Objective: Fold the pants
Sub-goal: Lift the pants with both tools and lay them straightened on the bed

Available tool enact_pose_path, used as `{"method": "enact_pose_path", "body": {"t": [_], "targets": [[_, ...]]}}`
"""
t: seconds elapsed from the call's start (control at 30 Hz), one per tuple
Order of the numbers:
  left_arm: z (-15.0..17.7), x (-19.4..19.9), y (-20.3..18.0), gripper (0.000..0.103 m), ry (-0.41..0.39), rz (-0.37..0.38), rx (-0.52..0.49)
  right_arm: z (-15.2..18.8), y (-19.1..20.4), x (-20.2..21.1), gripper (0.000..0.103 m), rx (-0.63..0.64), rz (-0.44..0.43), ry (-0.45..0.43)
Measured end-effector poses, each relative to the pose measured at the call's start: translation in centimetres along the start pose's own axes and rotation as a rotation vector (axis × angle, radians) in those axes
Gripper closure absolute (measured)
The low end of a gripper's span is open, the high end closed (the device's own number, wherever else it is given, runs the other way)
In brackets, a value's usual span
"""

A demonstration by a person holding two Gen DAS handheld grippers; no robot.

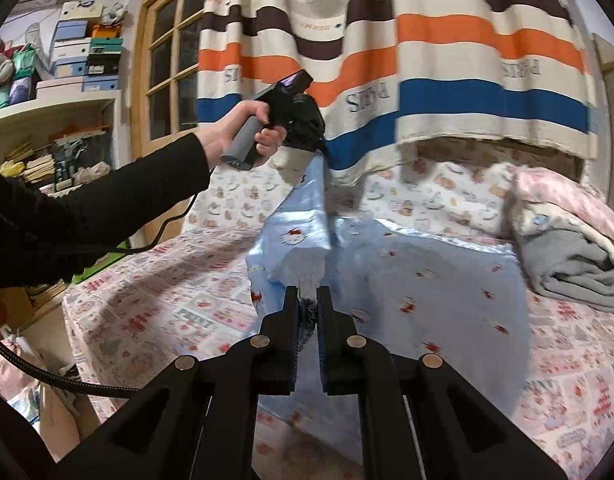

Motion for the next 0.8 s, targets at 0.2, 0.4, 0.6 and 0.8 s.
{"method": "enact_pose_path", "body": {"t": [0.2, 0.4, 0.6, 0.8], "targets": [[-1.7, -3.2, -7.7, 0.102, 0.005, 0.064, -0.098, 1.7, -3.8, 1.1, 0.095, -0.068, 0.053, 0.048], [-2.1, -6.8, -14.9, 0.102, 0.047, 0.132, -0.160, 3.1, -6.4, 2.3, 0.095, -0.110, 0.082, 0.073], [-2.6, -9.9, -20.9, 0.102, 0.085, 0.184, -0.209, 3.9, -7.4, 3.6, 0.095, -0.136, 0.093, 0.061], [-2.9, -11.8, -24.9, 0.102, 0.110, 0.229, -0.243, 4.4, -7.2, 4.7, 0.095, -0.096, 0.105, 0.050]]}}
Point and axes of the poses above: each gripper's, at about its wrist camera, not at the fingertips, and x roughly against the way its jaws point, y to its left, z to its underside, the point moved 5 cm from there along -x, roughly the way its jaws point, and after that the axes turned 10 degrees about -x, right-handed, at the moved point
